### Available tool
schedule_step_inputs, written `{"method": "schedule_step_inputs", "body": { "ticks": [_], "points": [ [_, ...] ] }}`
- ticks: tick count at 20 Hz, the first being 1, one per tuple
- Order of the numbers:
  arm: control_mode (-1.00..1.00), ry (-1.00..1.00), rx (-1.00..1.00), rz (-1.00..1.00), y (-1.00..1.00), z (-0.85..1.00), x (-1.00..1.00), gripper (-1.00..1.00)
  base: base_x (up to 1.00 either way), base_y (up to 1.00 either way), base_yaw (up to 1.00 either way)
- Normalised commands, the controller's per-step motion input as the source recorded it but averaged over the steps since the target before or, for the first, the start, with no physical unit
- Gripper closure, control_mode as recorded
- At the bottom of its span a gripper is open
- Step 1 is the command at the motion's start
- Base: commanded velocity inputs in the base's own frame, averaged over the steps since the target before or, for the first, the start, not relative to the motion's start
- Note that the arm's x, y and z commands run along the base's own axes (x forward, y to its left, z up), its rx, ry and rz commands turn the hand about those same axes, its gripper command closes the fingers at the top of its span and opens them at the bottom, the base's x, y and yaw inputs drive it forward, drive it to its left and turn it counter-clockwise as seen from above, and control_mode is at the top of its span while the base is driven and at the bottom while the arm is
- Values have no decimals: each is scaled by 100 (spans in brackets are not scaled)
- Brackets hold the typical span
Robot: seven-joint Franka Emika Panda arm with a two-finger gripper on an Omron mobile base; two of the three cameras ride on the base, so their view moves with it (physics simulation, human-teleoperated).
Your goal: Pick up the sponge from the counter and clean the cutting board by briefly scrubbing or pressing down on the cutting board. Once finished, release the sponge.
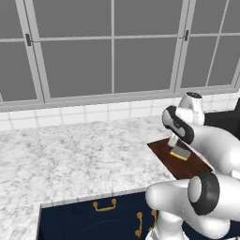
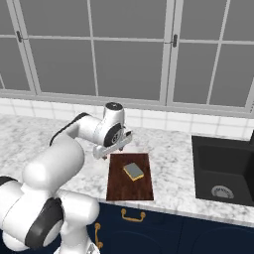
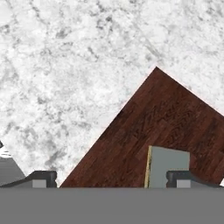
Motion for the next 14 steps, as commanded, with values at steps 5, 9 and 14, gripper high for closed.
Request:
{"method": "schedule_step_inputs", "body": {
  "ticks": [5, 9, 14],
  "points": [
    [-100, 7, -14, 6, 91, 16, -96, -100, 0, 0, 0],
    [-100, 11, -15, 8, 94, 0, -96, -100, 0, 0, 0],
    [-100, 20, -7, 11, 65, 0, -80, -100, 0, 0, 0]
  ]
}}
